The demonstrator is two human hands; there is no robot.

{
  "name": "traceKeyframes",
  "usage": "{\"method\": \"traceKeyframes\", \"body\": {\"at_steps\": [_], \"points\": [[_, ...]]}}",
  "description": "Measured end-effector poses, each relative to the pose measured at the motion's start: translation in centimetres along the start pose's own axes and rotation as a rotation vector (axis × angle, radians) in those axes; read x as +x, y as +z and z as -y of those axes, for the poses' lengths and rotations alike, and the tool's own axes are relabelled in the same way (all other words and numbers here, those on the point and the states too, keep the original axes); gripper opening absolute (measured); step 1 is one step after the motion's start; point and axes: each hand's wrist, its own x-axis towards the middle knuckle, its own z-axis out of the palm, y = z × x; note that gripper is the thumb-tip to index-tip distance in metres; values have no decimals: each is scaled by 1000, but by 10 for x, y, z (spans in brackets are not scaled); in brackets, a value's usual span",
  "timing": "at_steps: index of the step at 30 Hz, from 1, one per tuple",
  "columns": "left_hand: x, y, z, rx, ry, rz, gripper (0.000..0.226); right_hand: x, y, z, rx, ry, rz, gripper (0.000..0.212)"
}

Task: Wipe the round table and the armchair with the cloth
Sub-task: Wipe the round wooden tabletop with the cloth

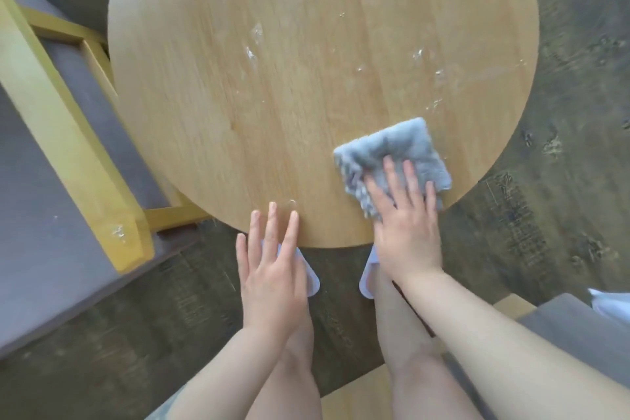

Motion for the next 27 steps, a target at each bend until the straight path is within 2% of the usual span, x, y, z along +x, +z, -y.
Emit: {"method": "traceKeyframes", "body": {"at_steps": [1, 2, 3, 4, 6, 8, 9, 11, 12, 13, 15, 16, 17, 18, 20, 21, 22, 23, 25, 26, 27], "points": [[2, -1, 3, -4, -15, -6, 57, 6, 0, 20, 28, 164, -18, 65], [4, -2, 3, -20, -34, -15, 56, 5, 0, 44, 50, 218, -9, 66], [7, -2, 2, -41, -51, -28, 56, -3, 3, 65, 79, 143, 17, 65], [9, -2, 0, -59, -56, -39, 56, -15, 8, 73, 107, -12, 44, 63], [10, -1, -1, -58, -25, -50, 56, -29, 6, 50, 170, -321, 147, 61], [8, 0, 3, -33, 17, -41, 63, -14, 3, 12, 172, -401, 165, 65], [8, 1, 6, -33, 20, -41, 67, -3, 1, 7, 185, -308, 143, 66], [11, 0, 8, -80, -71, -74, 68, 12, -1, 32, 211, 45, 46, 63], [14, -2, 7, -121, -164, -99, 69, 13, 0, 57, 208, 140, 0, 63], [18, -5, 5, -162, -255, -121, 69, 8, 2, 78, 217, 115, -1, 63], [21, -8, 6, -210, -356, -140, 75, -19, 8, 88, 195, -253, 80, 59], [20, -9, 7, -216, -364, -137, 77, -29, 9, 72, 161, -431, 98, 59], [17, -11, 10, -215, -355, -133, 78, -31, 11, 48, 144, -505, 93, 60], [14, -11, 12, -214, -345, -126, 76, -29, 13, 30, 129, -440, 63, 62], [11, -11, 13, -247, -335, -116, 76, -19, 11, 24, 138, 17, -28, 66], [10, -9, 11, -283, -329, -110, 76, -14, 10, 42, 148, 237, -70, 67], [10, -7, 9, -326, -328, -106, 75, -10, 13, 65, 157, 304, -96, 67], [10, -5, 6, -364, -329, -110, 74, -12, 15, 85, 169, 202, -90, 64], [7, 0, 0, -403, -328, -131, 72, -36, 23, 91, 142, -259, -13, 57], [4, 3, -5, -390, -325, -133, 73, -43, 22, 72, 133, -408, 38, 58], [1, 6, -9, -346, -316, -122, 74, -45, 19, 44, 124, -463, 68, 61]]}}
